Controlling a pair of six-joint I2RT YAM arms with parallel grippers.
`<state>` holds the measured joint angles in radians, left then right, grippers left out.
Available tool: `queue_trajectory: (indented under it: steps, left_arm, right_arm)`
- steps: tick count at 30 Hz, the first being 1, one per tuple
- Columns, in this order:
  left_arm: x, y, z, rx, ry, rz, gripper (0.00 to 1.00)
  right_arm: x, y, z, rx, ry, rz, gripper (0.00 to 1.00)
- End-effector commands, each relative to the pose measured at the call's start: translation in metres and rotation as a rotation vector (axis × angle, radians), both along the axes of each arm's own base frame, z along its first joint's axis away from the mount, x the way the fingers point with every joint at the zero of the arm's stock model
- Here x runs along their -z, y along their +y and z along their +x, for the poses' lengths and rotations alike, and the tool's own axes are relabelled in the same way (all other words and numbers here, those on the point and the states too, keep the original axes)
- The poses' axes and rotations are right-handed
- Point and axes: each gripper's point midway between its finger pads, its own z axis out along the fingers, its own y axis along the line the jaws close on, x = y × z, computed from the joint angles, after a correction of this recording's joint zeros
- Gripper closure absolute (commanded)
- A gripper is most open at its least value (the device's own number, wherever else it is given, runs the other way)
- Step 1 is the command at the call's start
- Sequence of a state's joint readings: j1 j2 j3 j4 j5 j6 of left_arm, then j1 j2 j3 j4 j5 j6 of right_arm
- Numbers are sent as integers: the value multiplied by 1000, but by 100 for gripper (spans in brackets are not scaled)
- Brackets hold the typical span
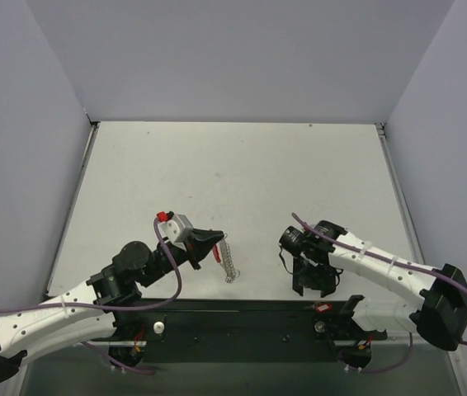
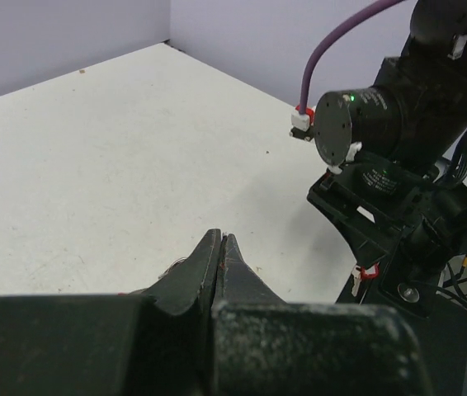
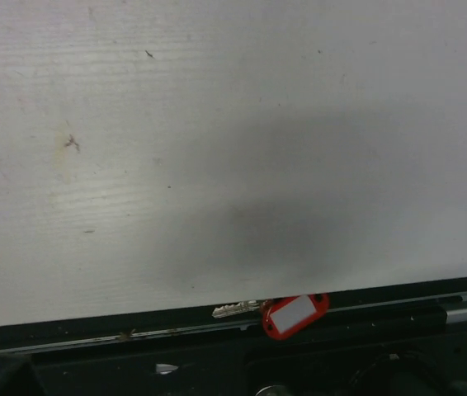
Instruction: Put the keys on the keyring
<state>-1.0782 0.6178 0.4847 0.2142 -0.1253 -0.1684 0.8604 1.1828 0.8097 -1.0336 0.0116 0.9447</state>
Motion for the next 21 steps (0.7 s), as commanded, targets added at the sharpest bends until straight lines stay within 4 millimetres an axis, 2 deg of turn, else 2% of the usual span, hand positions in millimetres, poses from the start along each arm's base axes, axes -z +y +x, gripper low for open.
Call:
queue_trajectory:
  steps: [1, 9, 15, 19, 21]
  left_arm:
    - [-12, 2, -1, 5, -9, -37, 100]
    - [-21, 4, -13, 56, -22, -95, 100]
    - [-22, 9, -17, 62, -31, -107, 100]
    - [-22, 11, -18, 63, -35, -104, 100]
    - [-23, 13, -19, 61, -40, -107, 100]
  right_arm:
    - [15, -16, -23, 48, 58, -121, 49]
    - [42, -20, -27, 42, 86, -202, 52]
    - [59, -22, -23, 21, 106, -264, 56]
    - [68, -24, -28, 27, 132, -274, 65]
    - [73, -28, -33, 47, 134, -268, 65]
